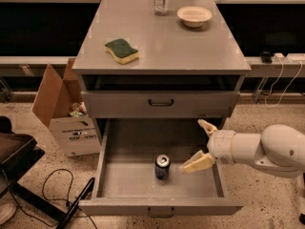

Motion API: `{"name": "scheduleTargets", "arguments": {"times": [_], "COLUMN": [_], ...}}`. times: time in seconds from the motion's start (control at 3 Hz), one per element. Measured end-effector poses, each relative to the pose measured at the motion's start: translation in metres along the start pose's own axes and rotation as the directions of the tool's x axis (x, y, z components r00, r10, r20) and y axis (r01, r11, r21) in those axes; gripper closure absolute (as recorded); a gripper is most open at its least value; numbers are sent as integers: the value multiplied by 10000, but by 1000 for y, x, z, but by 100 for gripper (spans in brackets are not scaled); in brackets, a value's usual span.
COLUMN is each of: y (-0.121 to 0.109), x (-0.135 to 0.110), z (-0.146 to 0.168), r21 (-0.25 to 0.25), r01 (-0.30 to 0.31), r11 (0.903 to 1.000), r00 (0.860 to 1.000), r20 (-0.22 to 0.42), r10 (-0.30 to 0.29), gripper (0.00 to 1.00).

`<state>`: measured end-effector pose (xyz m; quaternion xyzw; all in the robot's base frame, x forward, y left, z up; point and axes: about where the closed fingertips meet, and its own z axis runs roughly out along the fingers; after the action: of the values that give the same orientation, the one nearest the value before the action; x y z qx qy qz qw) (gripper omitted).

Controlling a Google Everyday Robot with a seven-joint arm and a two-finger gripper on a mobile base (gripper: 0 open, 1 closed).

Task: Pick pepsi can from middle drawer and place on counter

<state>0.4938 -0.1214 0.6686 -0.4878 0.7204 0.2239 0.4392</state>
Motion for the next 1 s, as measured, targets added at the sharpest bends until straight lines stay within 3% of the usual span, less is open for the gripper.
{"name": "scheduleTargets", "arguments": {"times": [0.33, 0.67, 1.0], "y": [-16, -19, -13], "x": [47, 90, 99], "z": [36, 83, 103], "r21": [11, -224, -508], "r01": [-56, -309, -731], "r11": [10000, 9993, 9960], "r00": [9981, 9876, 9822], "r20": [608, 1532, 1697], "r10": [55, 340, 808], "gripper": [0, 0, 0]}}
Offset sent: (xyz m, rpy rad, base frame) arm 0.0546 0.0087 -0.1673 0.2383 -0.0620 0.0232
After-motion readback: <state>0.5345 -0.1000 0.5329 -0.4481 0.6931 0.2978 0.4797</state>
